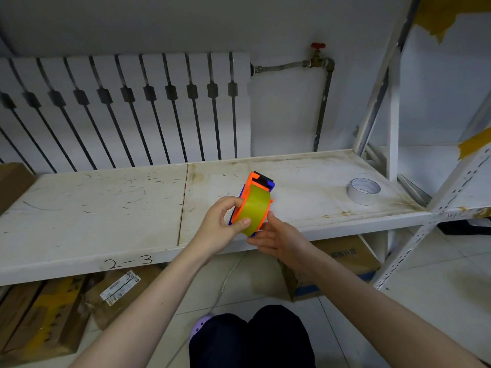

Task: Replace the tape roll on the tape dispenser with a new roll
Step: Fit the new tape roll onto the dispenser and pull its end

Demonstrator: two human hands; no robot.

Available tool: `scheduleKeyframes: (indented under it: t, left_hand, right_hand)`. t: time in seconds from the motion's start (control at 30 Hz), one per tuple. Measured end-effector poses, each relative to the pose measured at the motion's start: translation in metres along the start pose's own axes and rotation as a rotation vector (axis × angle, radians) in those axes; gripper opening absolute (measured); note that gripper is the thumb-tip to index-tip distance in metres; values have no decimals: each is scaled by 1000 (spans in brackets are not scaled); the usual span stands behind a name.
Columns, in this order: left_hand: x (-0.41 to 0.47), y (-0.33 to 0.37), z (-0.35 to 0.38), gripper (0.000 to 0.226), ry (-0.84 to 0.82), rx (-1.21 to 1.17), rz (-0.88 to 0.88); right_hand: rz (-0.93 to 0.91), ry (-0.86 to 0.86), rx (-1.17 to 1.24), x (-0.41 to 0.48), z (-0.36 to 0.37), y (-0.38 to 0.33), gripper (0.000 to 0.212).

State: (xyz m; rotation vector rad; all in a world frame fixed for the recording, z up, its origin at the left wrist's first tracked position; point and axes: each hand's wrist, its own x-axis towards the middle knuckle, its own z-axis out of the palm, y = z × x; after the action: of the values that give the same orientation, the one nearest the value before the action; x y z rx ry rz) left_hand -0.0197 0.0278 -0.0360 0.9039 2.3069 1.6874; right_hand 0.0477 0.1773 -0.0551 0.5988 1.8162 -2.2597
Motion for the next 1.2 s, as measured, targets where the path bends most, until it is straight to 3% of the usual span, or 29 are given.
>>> scheduleKeyframes:
  t: [0.2, 0.33, 0.43, 0.5, 0.57, 0.67, 0.83, 1.07, 1.2]
  left_hand:
    - [0, 3, -1, 26, -161, -119, -71]
    - [2, -3, 2, 29, -153, -153, -119]
    - [5, -10, 6, 29, -93, -230, -188]
    - [8, -17, 10, 30, -65, -249, -234]
    - [8, -26, 15, 32, -44, -264, -276]
    - [7, -36, 20, 38, -43, -252, -299]
    - [6, -37, 22, 42, -81, -256, -275]
    - [6, -38, 19, 44, -111, -205, -254]
    - [7, -39, 20, 42, -103, -189, -258]
  right_hand:
    - [-6, -7, -52, 7, -4, 8, 56]
    - [-11, 40, -143, 10, -9, 9, 44]
    - [-75, 188, -454, 13, -15, 3, 38]
    - [-229, 369, -689, 15, -19, -2, 34]
    - [-401, 477, -762, 14, -18, -12, 32]
    - [-536, 412, -812, 21, -14, -26, 41]
    - [-406, 74, -1057, 42, -13, -31, 57]
    - [-676, 192, -1236, 40, -14, -31, 48]
    - [-700, 277, -1230, 37, -11, -30, 39]
